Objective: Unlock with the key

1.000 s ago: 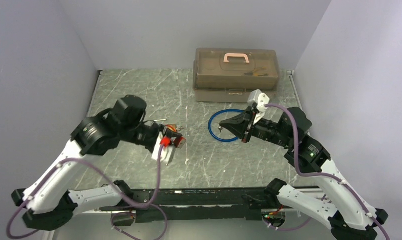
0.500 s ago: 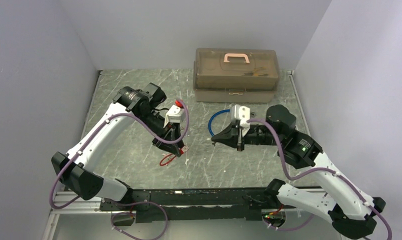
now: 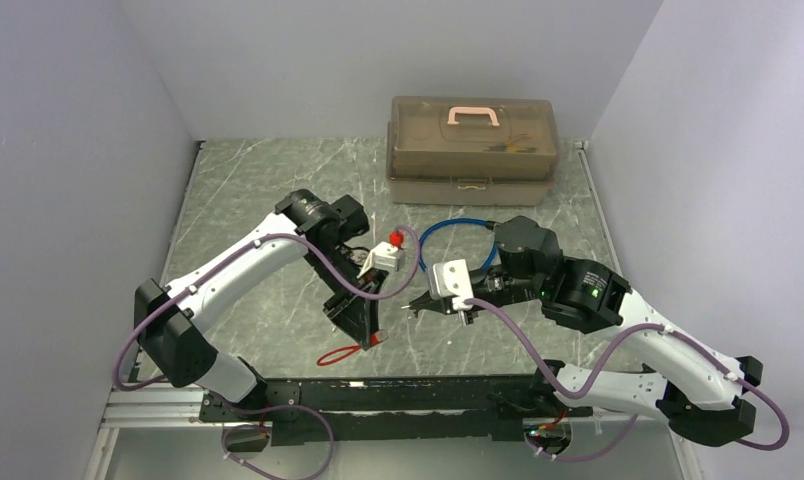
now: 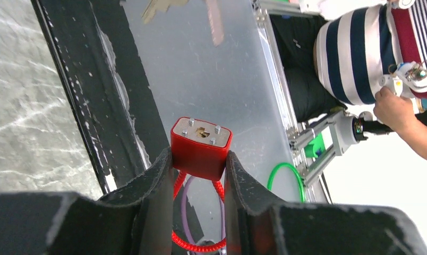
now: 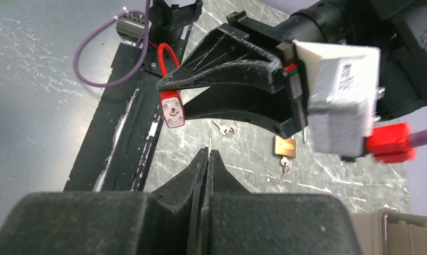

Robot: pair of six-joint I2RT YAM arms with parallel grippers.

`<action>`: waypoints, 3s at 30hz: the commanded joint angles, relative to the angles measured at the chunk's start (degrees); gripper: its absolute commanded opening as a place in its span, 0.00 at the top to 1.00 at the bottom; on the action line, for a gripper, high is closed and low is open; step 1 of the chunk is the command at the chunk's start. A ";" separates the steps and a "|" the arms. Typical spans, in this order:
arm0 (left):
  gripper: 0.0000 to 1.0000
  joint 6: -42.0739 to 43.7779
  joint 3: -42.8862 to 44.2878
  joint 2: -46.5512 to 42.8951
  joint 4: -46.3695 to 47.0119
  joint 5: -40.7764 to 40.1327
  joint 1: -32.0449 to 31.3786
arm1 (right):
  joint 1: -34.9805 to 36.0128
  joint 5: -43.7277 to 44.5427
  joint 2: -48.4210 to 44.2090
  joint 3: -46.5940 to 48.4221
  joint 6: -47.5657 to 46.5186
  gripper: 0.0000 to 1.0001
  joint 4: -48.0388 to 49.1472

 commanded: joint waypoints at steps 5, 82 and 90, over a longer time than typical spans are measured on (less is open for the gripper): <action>1.00 -2.14 -2.87 0.83 -1.43 -3.68 -5.36 | 2.26 -3.46 -0.64 2.33 -4.38 1.00 -5.57; 1.00 7.52 -0.11 -3.28 -1.43 -9.31 -6.67 | 19.86 23.47 -3.30 -13.58 -3.61 1.00 12.33; 1.00 7.29 0.24 -3.53 -1.43 -8.86 -6.33 | 19.84 22.92 -7.38 -15.19 -1.00 1.00 12.54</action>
